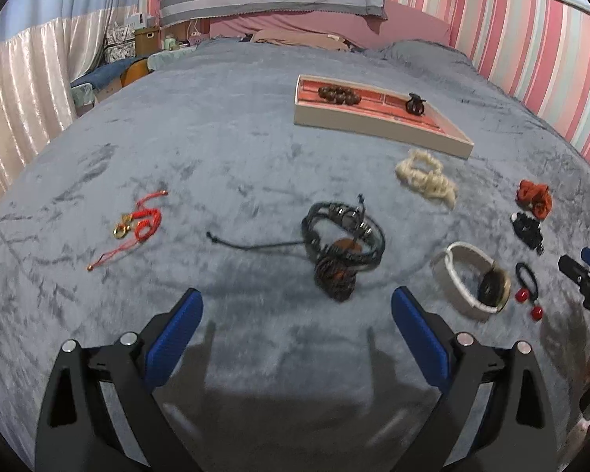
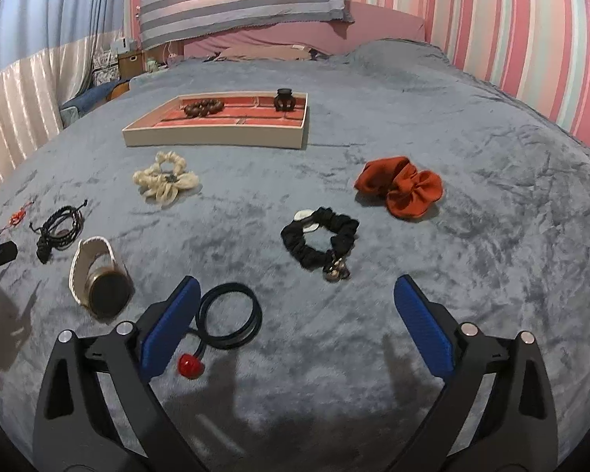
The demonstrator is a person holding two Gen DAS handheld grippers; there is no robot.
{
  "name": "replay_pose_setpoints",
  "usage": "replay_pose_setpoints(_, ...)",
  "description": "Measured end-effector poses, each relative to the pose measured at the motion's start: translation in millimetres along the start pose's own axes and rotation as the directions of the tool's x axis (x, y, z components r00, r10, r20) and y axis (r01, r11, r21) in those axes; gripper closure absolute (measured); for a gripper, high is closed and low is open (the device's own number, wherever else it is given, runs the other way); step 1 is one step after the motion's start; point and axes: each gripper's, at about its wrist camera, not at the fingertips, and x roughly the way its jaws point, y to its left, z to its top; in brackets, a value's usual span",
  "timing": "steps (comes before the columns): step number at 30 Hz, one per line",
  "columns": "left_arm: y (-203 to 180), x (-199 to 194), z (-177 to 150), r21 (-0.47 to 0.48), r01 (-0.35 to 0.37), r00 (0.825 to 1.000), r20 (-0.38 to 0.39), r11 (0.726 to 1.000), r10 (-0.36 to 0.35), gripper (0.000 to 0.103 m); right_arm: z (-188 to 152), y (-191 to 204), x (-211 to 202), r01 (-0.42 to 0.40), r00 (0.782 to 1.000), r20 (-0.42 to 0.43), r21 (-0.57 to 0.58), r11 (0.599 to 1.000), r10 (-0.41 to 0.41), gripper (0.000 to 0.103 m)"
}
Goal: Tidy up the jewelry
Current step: 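Open both tools and lift them back toward the remaining jewelry, then grasp the red-ball black hair tie with the right tool while the left tool grasps the red string charm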
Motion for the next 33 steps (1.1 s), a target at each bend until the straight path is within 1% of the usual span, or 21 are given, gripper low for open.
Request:
replay_pose_setpoints(4, 8.5, -1.4, -5.4, 0.005, -0.014, 1.000, 0.006, 1.000, 0.014, 0.009, -2.4, 2.3, 4.7, -0.008, 1.000, -0.018, 0.000, 1.000, 0.008, 0.010)
replay_pose_setpoints(7, 12.8, -0.5, -5.9, -0.002, -0.002, 1.000, 0.004, 1.000, 0.002, 0.009, -3.9, 3.9, 9.5, -0.020, 0.999, -0.037, 0.001, 1.000, 0.020, 0.015)
replay_pose_setpoints(13, 18.8, 0.5, 3.0, -0.007, 0.001, 1.000, 0.009, 1.000, -0.001, 0.009, -6.8, 5.8, 15.1, -0.026, 0.998, -0.061, 0.001, 1.000, 0.026, 0.020)
replay_pose_setpoints(16, 33.3, -2.4, 13.0, -0.026, -0.006, 1.000, 0.023, 1.000, 0.007, 0.009, -7.9, 2.9, 18.7, -0.031, 0.996, -0.078, 0.015, 0.999, 0.032, 0.024)
replay_pose_setpoints(20, 56.9, -3.8, 22.1, -0.056, -0.022, 0.999, 0.030, 0.998, 0.023, 0.009, -10.6, 0.6, 23.0, -0.032, 0.995, -0.095, 0.028, 0.999, 0.035, 0.026)
replay_pose_setpoints(24, 87.9, 4.7, 28.2, -0.088, -0.060, 0.998, 0.015, 0.994, 0.061, 0.009, -12.5, 1.8, 29.3, -0.042, 0.992, -0.116, 0.031, 0.999, 0.046, 0.030)
replay_pose_setpoints(27, 107.4, 18.7, 31.1, -0.090, -0.101, 0.995, -0.018, 0.991, 0.099, 0.010, -13.5, 4.7, 33.0, -0.045, 0.990, -0.131, 0.022, 0.999, 0.047, 0.033)
replay_pose_setpoints(29, 117.0, 27.2, 33.2, -0.098, -0.091, 0.995, -0.043, 0.991, 0.087, 0.011, -13.8, 6.0, 35.1, -0.046, 0.989, -0.140, 0.018, 0.999, 0.048, 0.036)
replay_pose_setpoints(31, 123.3, 36.0, 37.2, -0.103, -0.065, 0.996, -0.068, 0.993, 0.059, 0.017, -14.0, 6.4, 37.3, -0.042, 0.988, -0.150, 0.019, 0.999, 0.044, 0.039)
replay_pose_setpoints(32, 124.3, 39.9, 38.9, -0.095, -0.069, 0.995, -0.076, 0.993, 0.062, 0.018, -14.3, 6.3, 38.9, -0.044, 0.986, -0.157, 0.024, 0.999, 0.048, 0.041)
replay_pose_setpoints(33, 125.1, 43.8, 40.3, -0.086, -0.077, 0.994, -0.082, 0.993, 0.070, 0.022, -14.4, 6.3, 40.2, -0.048, 0.985, -0.163, 0.030, 0.998, 0.053, 0.042)
